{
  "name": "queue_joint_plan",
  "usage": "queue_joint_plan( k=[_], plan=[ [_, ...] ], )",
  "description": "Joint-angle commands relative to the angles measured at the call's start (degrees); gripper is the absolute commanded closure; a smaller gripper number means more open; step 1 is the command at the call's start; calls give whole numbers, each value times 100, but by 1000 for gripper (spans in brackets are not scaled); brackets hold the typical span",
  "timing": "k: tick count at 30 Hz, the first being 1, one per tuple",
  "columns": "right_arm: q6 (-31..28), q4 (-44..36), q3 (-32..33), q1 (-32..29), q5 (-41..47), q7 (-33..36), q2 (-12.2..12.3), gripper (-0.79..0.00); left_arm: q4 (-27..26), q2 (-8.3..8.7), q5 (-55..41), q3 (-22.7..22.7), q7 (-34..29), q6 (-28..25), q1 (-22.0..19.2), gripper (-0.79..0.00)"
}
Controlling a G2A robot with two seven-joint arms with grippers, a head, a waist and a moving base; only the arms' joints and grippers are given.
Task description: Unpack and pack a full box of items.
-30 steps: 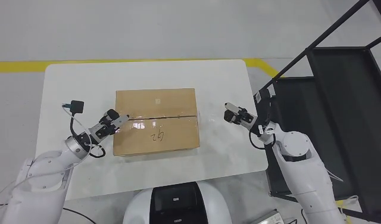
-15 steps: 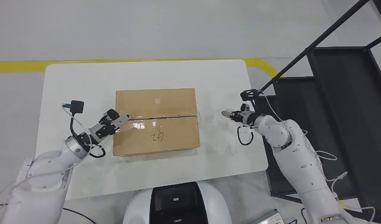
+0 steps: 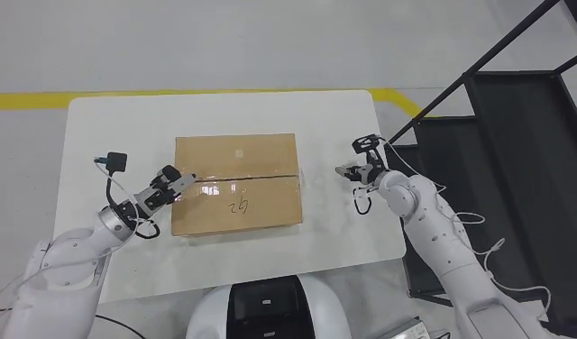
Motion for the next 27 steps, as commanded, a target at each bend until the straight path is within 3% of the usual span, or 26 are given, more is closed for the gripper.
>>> queue_joint_plan(
  k=[1, 11, 12, 14, 15, 16, 19, 20, 27],
  plan=[
    [161, 91, -126, 53, -27, -49, -39, -785, 0, 0, 0, 0, 0, 0, 0, -785],
    [413, 362, -515, 227, -316, -130, -156, -785, 0, 0, 0, 0, 0, 0, 0, -785],
    [423, 366, -526, 233, -346, -131, -159, -757, 0, 0, 0, 0, 0, 0, 0, -785],
    [445, 373, -537, 249, -380, -121, -165, -573, 0, 0, 0, 0, 0, 0, 0, -785],
    [464, 382, -540, 258, -397, -98, -168, -351, 0, 0, 0, 0, 0, 0, 0, -785],
    [488, 382, -544, 269, -421, -78, -170, -299, 0, 0, 0, 0, 0, 0, 0, -785],
    [502, 374, -554, 284, -490, -35, -174, -31, 0, 0, 0, 0, 0, 0, 0, -785],
    [504, 360, -551, 277, -505, -33, -174, 0, 0, 0, 0, 0, 0, 0, 0, -785],
    [433, -225, -308, 33, -474, -30, -114, 0, 0, 0, 0, 0, 0, 0, 0, -785]
  ],
)
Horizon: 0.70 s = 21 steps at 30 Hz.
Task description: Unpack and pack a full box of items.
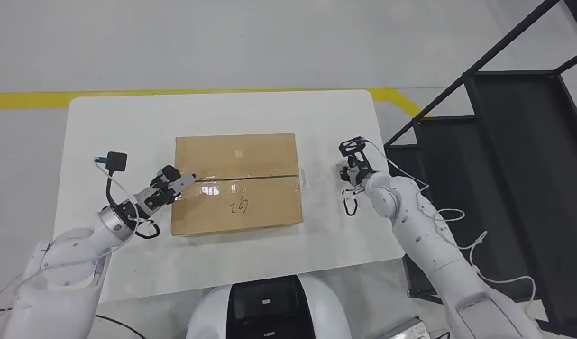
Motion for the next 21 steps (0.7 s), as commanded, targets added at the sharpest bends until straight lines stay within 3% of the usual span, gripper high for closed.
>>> queue_joint_plan(
  k=[1, 9, 10, 11, 12, 21],
  plan=[
    [-11, -248, 121, -122, 7, 56, 32, 0, 0, 0, 0, 0, 0, 0, 0, -785],
    [-69, -1027, 563, -593, 259, 510, 133, 0, 0, 0, 0, 0, 0, 0, 0, -785],
    [-54, -1040, 567, -613, 312, 523, 130, -206, 0, 0, 0, 0, 0, 0, 0, -785],
    [-34, -1050, 556, -620, 352, 520, 123, -693, 0, 0, 0, 0, 0, 0, 0, -785],
    [-34, -1073, 517, -621, 365, 509, 113, -785, 0, 0, 0, 0, 0, 0, 0, -785],
    [130, -710, -52, -315, -66, 281, -12, -785, 0, 0, 0, 0, 0, 0, 0, -785]
  ],
)
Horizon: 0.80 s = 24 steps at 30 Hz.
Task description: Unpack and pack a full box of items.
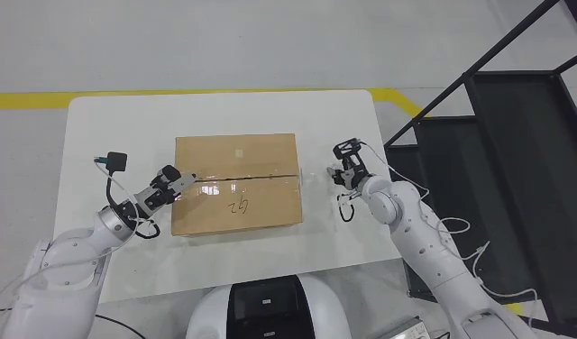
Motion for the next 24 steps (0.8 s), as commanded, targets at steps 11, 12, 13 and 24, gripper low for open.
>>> queue_joint_plan(
  k=[11, 12, 13, 24],
  plan=[
    [222, 830, -370, 515, -72, -197, -162, -671, 0, 0, 0, 0, 0, 0, 0, -785],
    [230, 885, -385, 543, -63, -201, -173, -659, 0, 0, 0, 0, 0, 0, 0, -785],
    [224, 931, -402, 572, -41, -206, -185, -643, 0, 0, 0, 0, 0, 0, 0, -785],
    [301, 1165, -517, 740, -85, -134, -261, -271, 0, 0, 0, 0, 0, 0, 0, -785]
  ],
)
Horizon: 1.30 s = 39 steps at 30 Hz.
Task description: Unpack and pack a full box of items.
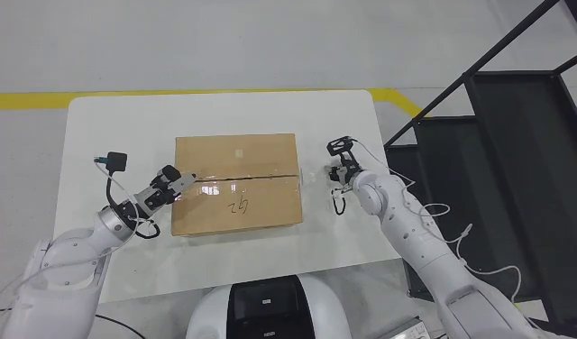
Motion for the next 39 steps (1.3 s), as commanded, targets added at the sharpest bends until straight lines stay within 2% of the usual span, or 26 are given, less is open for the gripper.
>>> queue_joint_plan(
  k=[1, 2, 5, 10, 15, 21, 25, 28, 33, 37, 39],
  plan=[
    [11, -31, 13, -21, -23, 24, 1, -237, 0, 0, 0, 0, 0, 0, 0, -785],
    [12, -58, 29, -37, -30, 37, 4, -154, 0, 0, 0, 0, 0, 0, 0, -785],
    [8, -170, 108, -104, -46, 61, 23, 0, 0, 0, 0, 0, 0, 0, 0, -785],
    [-67, -631, 475, -362, 374, 270, 86, 0, 0, 0, 0, 0, 0, 0, 0, -785],
    [-241, -1682, 1222, -940, 1461, 1294, 221, 0, 0, 0, 0, 0, 0, 0, 0, -785],
    [8, -2880, 2466, -1679, 3617, 3031, 383, 0, 0, 0, 0, 0, 0, 0, 0, -785],
    [262, -3352, 3151, -1917, 5216, 4080, 456, 0, 0, 0, 0, 0, 0, 0, 0, -785],
    [529, -3536, 3526, -1972, 6139, 4545, 496, 0, 0, 0, 0, 0, 0, 0, 0, -785],
    [974, -3689, 3714, -1930, 7516, 4901, 508, 0, 0, 0, 0, 0, 0, 0, 0, -785],
    [1243, -3825, 3548, -1832, 8578, 4986, 481, 0, -24, -3, 64, 30, 110, 67, 19, -785],
    [1278, -3879, 3392, -1759, 8831, 4882, 467, 0, -36, -1, 97, 50, 135, 86, 24, -785]
  ],
)
